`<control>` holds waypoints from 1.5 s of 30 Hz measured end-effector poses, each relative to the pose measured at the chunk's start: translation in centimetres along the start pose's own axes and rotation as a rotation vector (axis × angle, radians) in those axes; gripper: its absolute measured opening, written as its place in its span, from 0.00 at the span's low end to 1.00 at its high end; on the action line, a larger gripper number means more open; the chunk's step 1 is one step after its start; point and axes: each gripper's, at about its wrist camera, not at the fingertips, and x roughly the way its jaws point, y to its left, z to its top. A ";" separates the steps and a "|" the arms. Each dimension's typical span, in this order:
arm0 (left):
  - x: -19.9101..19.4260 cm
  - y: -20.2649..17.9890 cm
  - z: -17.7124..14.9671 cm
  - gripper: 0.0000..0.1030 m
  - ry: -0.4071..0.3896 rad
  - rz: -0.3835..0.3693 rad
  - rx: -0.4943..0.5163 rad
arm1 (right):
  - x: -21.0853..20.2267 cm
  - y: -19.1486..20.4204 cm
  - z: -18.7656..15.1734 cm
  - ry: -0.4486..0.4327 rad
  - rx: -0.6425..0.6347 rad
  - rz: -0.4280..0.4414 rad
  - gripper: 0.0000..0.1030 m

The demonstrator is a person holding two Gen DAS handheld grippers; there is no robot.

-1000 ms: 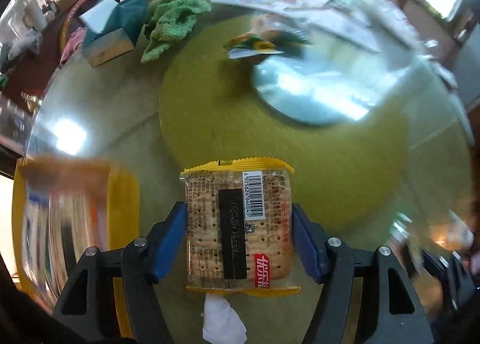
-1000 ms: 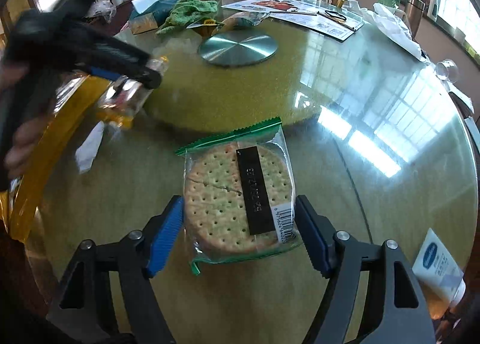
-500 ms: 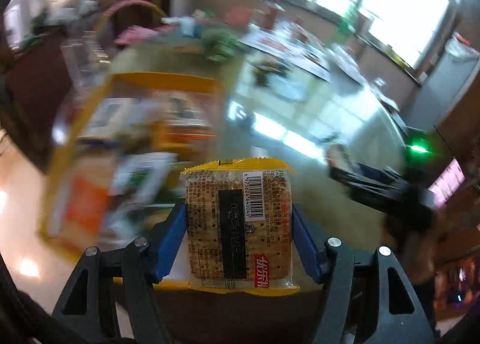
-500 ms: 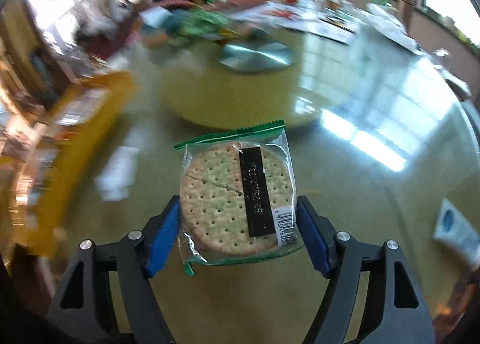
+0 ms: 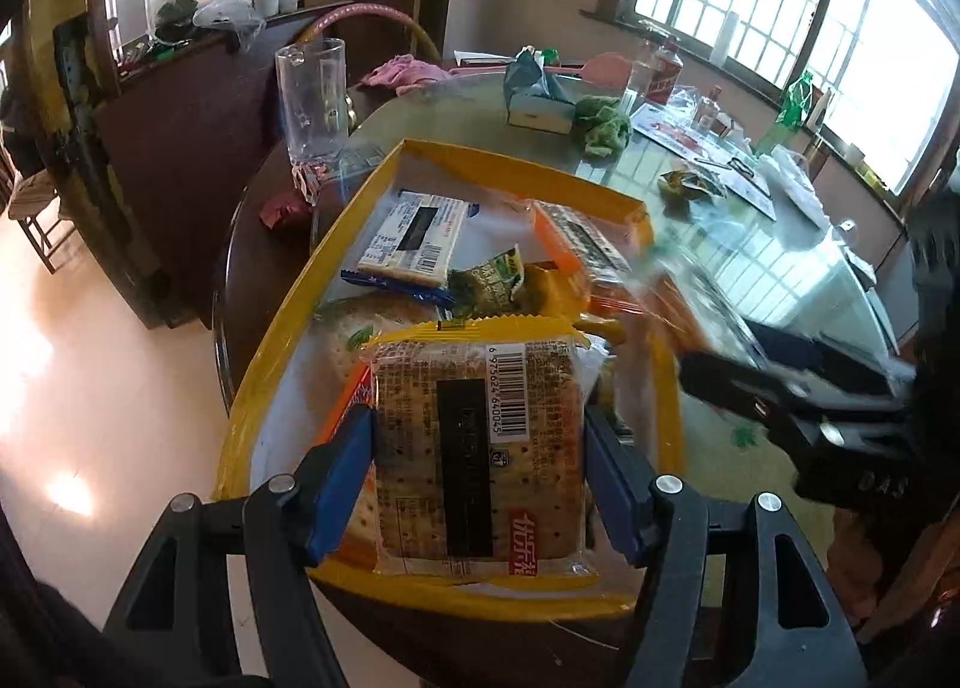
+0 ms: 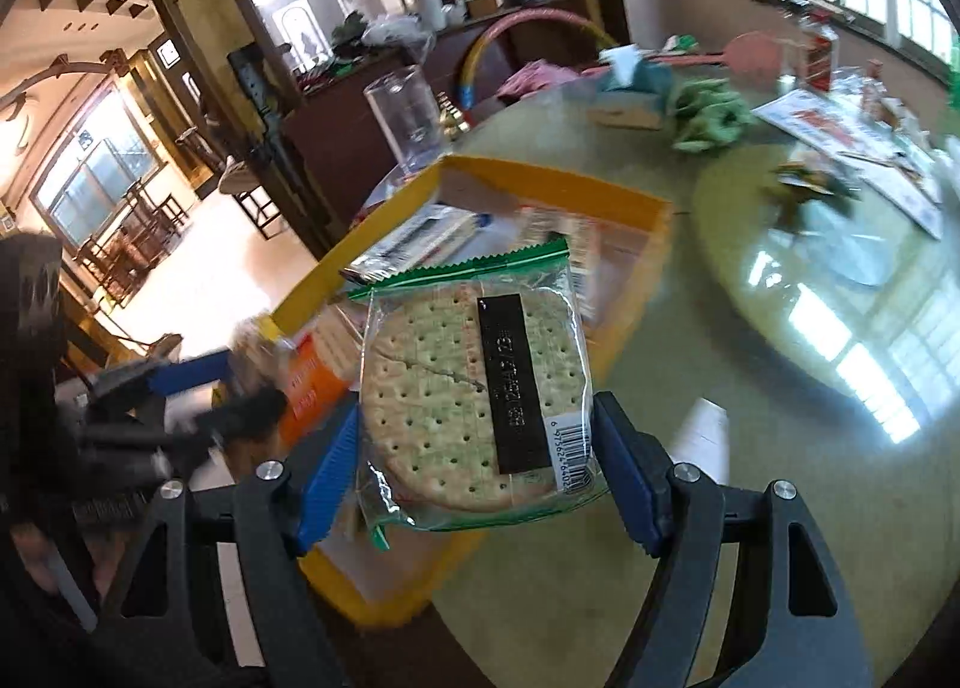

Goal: Organize snacks
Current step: 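Carry both cracker packs over the yellow tray and open both tools to release, then grasp the green garlic snack bag with left tool while right tool grasps white plum packet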

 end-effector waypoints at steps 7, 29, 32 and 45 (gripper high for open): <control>1.9 0.7 -0.8 0.66 0.035 -0.045 0.003 | 5.4 1.0 4.1 0.054 0.014 0.019 0.73; -2.3 -5.9 2.0 0.78 -0.150 -0.181 0.029 | -5.6 -9.9 7.2 -0.156 0.071 0.037 0.87; -1.2 -8.9 3.9 0.78 -0.127 -0.189 0.033 | -7.4 -13.9 6.8 -0.157 0.113 -0.019 0.87; 4.6 -18.3 7.9 0.78 -0.042 -0.171 0.133 | -9.0 -24.7 5.2 -0.147 0.316 -0.191 0.87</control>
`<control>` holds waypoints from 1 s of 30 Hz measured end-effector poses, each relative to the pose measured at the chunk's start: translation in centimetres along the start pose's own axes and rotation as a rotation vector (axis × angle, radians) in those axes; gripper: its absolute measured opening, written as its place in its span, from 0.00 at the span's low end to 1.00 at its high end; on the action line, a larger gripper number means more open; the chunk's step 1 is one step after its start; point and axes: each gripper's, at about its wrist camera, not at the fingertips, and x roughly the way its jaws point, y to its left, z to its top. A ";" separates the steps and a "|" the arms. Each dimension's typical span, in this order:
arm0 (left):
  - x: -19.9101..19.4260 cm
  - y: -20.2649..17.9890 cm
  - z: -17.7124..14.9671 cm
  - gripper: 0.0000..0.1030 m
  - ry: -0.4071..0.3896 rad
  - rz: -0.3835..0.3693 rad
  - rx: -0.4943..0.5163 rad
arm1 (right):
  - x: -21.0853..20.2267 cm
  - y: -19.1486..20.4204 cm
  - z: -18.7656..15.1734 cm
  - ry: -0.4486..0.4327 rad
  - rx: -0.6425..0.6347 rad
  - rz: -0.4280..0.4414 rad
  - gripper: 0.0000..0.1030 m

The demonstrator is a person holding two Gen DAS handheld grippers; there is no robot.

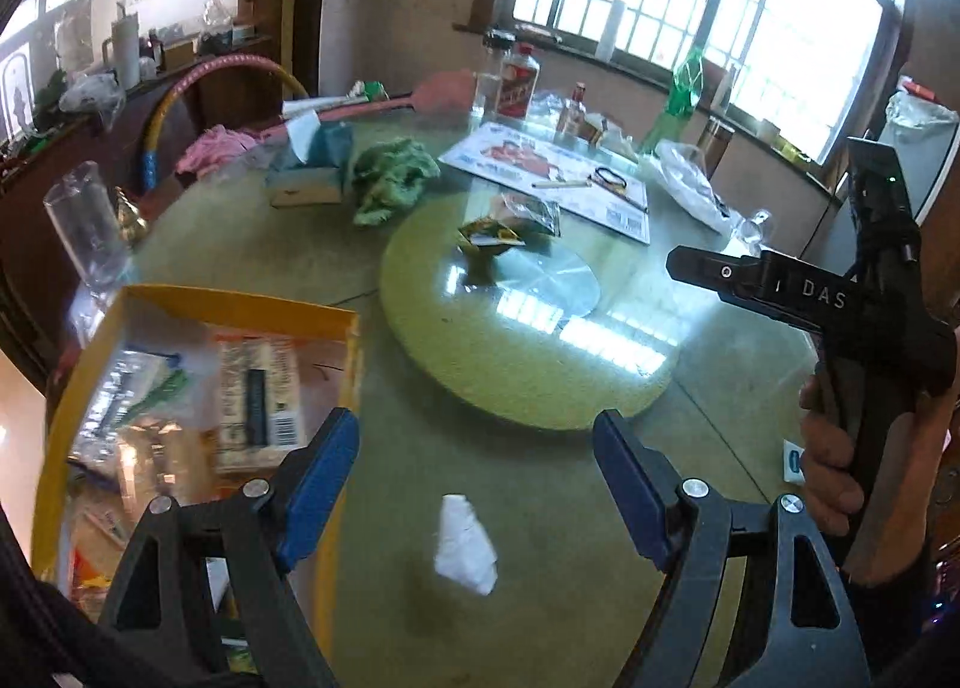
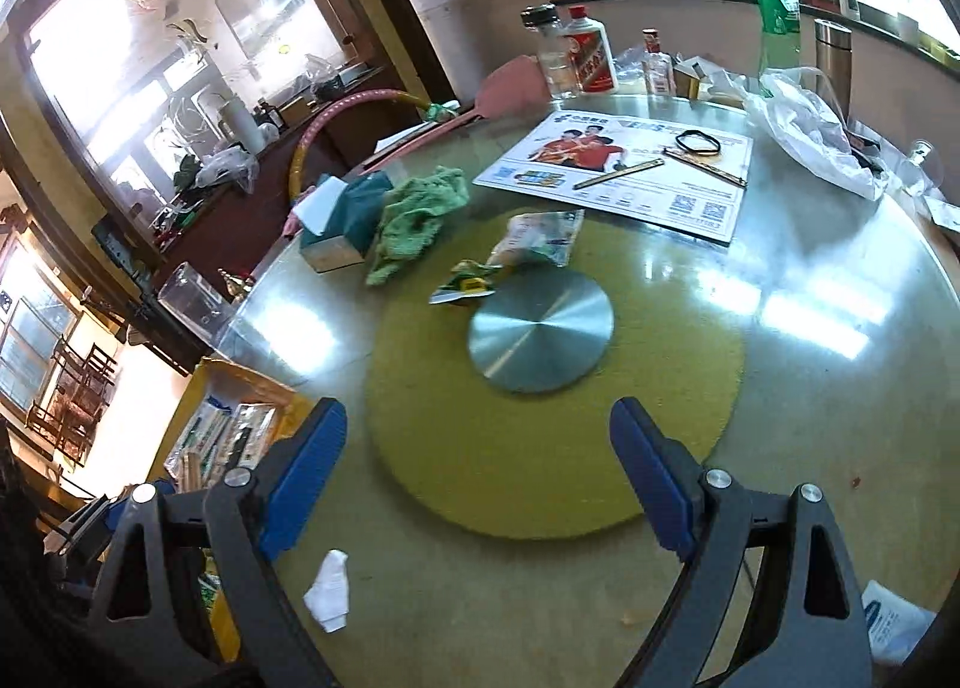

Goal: Organize snacks
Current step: 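Grasp the green garlic snack bag with left tool while right tool grasps white plum packet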

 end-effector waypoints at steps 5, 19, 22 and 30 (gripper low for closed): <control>2.2 -0.8 0.8 0.78 0.035 0.024 0.000 | 1.1 -2.1 0.8 0.012 0.012 -0.008 0.87; 11.7 -2.0 8.4 0.78 0.129 0.046 -0.067 | 5.3 -9.4 3.6 0.064 0.128 -0.025 0.87; 14.1 -2.1 10.5 0.78 0.144 0.047 -0.094 | 5.9 -10.6 3.4 0.073 0.159 -0.010 0.87; 21.1 -2.4 13.0 0.76 0.218 0.076 -0.153 | 6.6 -11.7 3.6 0.086 0.157 0.025 0.87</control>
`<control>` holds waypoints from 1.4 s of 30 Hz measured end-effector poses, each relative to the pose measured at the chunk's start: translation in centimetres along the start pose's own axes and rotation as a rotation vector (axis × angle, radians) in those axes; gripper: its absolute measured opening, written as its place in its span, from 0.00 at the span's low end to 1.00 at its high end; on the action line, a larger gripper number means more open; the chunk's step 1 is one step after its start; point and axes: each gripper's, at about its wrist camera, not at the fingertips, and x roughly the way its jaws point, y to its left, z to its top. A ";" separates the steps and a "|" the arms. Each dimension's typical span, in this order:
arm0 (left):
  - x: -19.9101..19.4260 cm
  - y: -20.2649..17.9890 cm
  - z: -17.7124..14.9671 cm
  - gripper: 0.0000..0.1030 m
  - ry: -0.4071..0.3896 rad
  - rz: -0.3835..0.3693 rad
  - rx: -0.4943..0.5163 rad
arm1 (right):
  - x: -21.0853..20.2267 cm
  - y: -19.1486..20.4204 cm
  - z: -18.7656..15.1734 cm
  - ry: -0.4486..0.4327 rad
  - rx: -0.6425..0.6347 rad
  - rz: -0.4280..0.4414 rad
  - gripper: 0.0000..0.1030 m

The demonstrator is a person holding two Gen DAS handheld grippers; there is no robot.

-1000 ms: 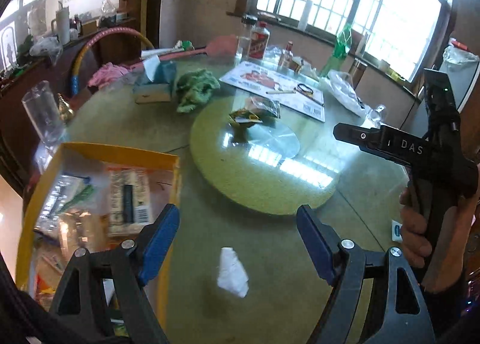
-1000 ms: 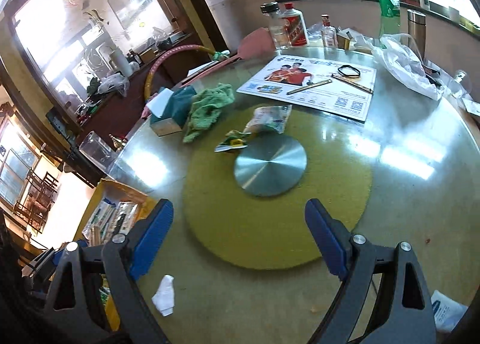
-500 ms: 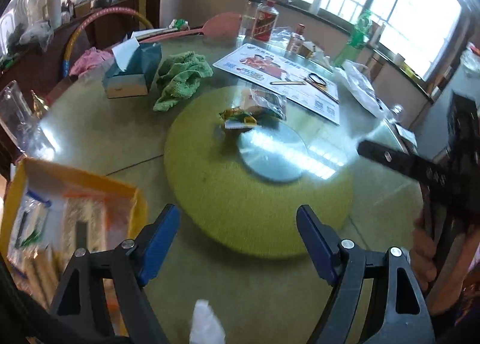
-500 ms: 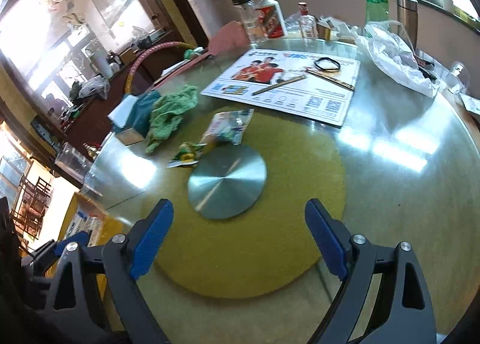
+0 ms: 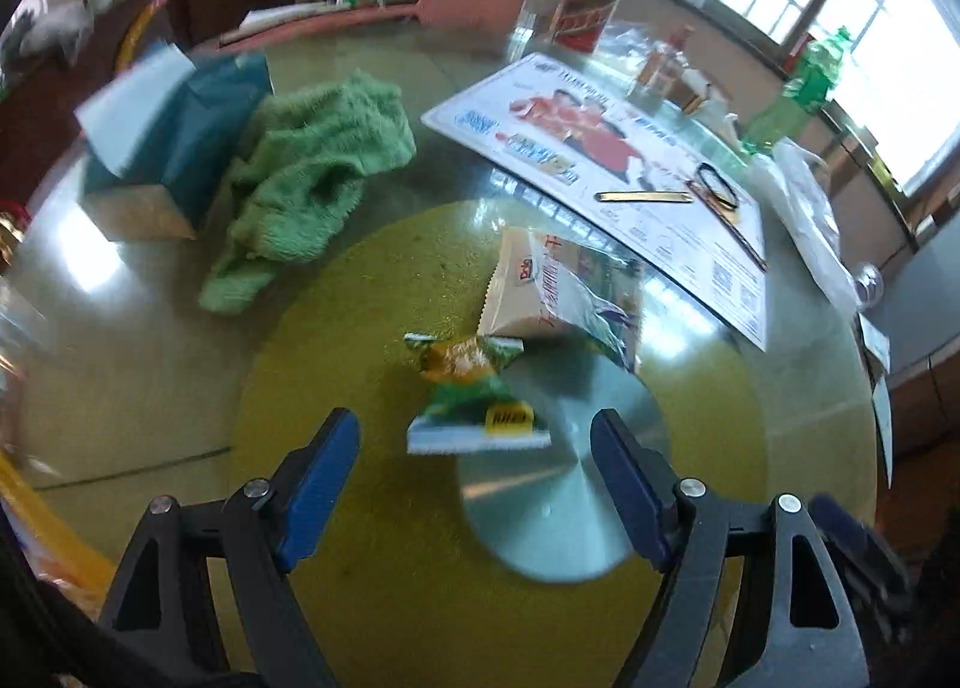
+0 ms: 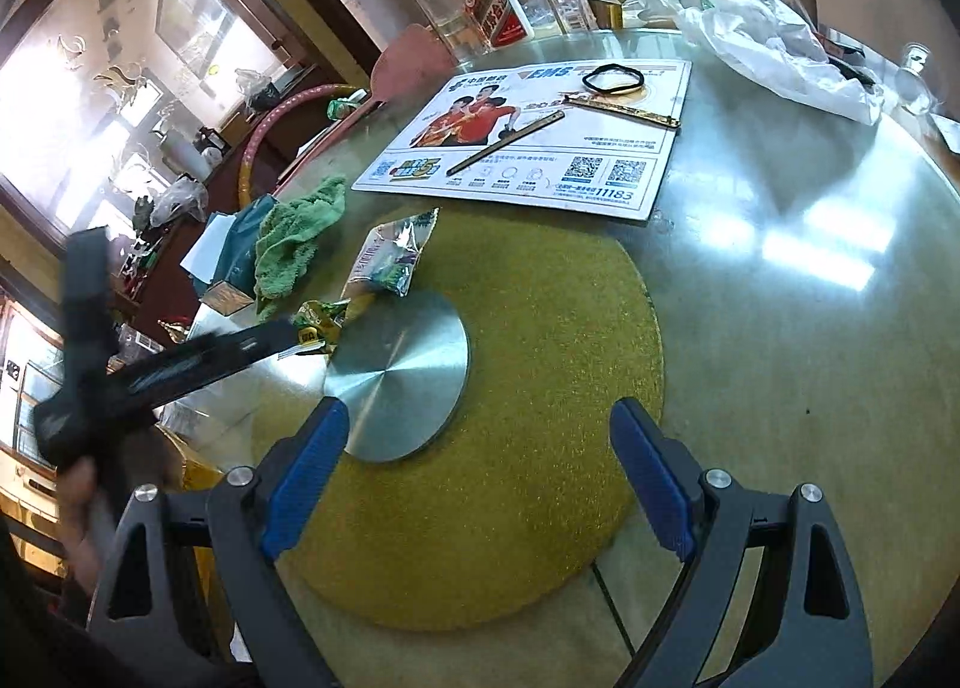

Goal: Organize snacks
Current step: 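Grasp the green garlic snack bag with left tool while right tool grasps white plum packet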

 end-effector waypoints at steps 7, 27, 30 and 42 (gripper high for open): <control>1.7 0.6 0.9 0.43 0.032 -0.006 -0.024 | 0.4 0.6 0.1 -0.002 -0.037 0.028 0.85; -13.9 10.6 -17.7 0.36 0.012 -0.224 -0.051 | 12.1 8.9 8.4 0.064 -0.260 -0.068 0.83; -15.6 11.7 -19.1 0.36 -0.030 -0.218 -0.059 | 14.3 9.3 10.8 0.083 -0.262 -0.062 0.83; -16.6 12.2 -20.0 0.36 -0.054 -0.270 -0.024 | 14.8 10.3 7.7 0.191 -0.312 -0.031 0.83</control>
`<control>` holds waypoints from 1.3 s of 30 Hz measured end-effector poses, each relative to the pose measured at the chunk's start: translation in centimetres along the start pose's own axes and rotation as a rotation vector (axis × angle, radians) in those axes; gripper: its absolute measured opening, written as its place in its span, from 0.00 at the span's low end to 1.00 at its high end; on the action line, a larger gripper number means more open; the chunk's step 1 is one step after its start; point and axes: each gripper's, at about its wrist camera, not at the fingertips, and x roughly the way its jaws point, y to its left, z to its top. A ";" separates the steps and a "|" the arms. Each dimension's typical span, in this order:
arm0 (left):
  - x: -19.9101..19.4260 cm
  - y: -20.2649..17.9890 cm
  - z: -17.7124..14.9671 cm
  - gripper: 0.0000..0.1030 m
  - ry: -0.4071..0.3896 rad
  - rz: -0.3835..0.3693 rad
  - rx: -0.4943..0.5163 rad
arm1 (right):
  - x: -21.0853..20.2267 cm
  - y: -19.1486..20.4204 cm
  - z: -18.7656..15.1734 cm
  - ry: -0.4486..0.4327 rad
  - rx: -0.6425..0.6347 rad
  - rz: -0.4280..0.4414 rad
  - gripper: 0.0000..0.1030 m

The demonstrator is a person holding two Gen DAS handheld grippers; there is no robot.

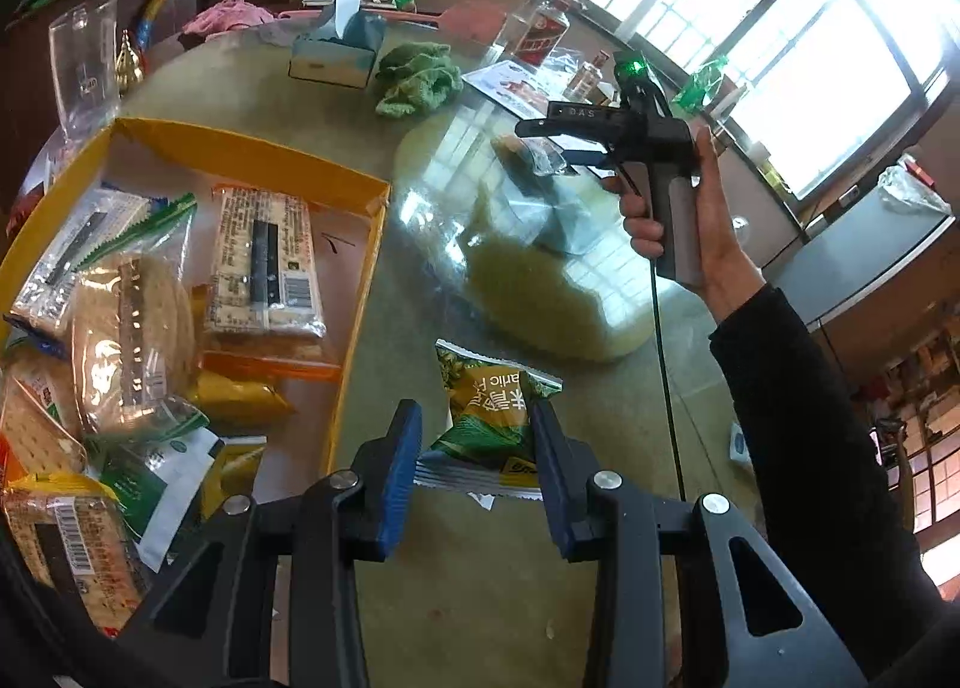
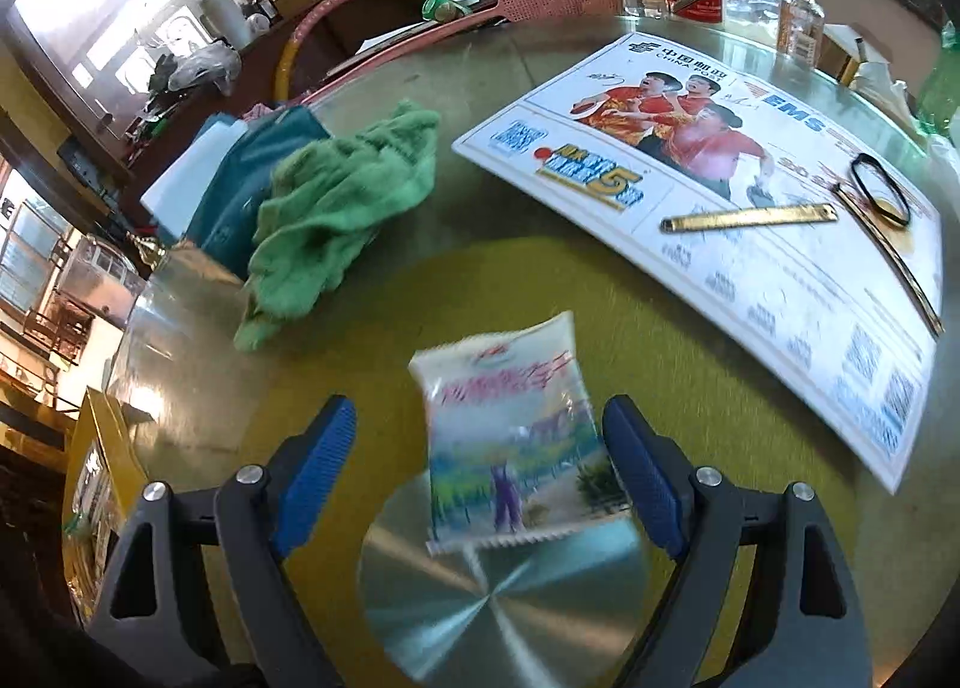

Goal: Organize snacks
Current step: 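Grasp the green garlic snack bag with left tool while right tool grasps white plum packet, then carry both packets over the yellow tray and open both tools to release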

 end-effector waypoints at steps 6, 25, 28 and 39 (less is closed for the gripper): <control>-0.9 0.2 -0.6 0.36 -0.015 0.019 -0.008 | 2.0 1.1 0.1 0.026 -0.014 -0.195 0.71; -8.5 3.8 -7.1 0.36 -0.128 -0.009 -0.063 | -8.3 9.7 -19.8 -0.073 0.022 -0.104 0.50; -10.6 6.0 -7.1 0.36 -0.173 0.013 -0.106 | -11.1 13.4 -21.0 -0.131 0.000 -0.011 0.50; -12.5 12.6 -3.3 0.36 -0.269 0.168 -0.138 | -9.1 25.0 -18.0 -0.140 -0.100 0.114 0.50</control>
